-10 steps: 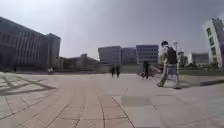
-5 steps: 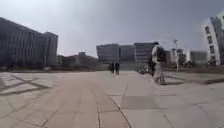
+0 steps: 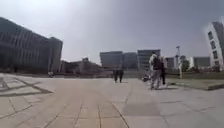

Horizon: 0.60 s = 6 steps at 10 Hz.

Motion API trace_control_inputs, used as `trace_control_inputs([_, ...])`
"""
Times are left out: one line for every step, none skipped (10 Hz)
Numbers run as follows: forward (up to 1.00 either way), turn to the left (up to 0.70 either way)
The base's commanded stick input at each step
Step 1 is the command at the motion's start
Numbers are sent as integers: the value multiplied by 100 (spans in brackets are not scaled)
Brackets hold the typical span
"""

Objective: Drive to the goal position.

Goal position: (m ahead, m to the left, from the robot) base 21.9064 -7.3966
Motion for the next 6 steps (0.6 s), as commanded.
trace_control_inputs([85, 0])
trace_control_inputs([85, 0])
trace_control_inputs([85, 0])
trace_control_inputs([85, 0])
trace_control_inputs([85, 0])
trace_control_inputs([85, 0])
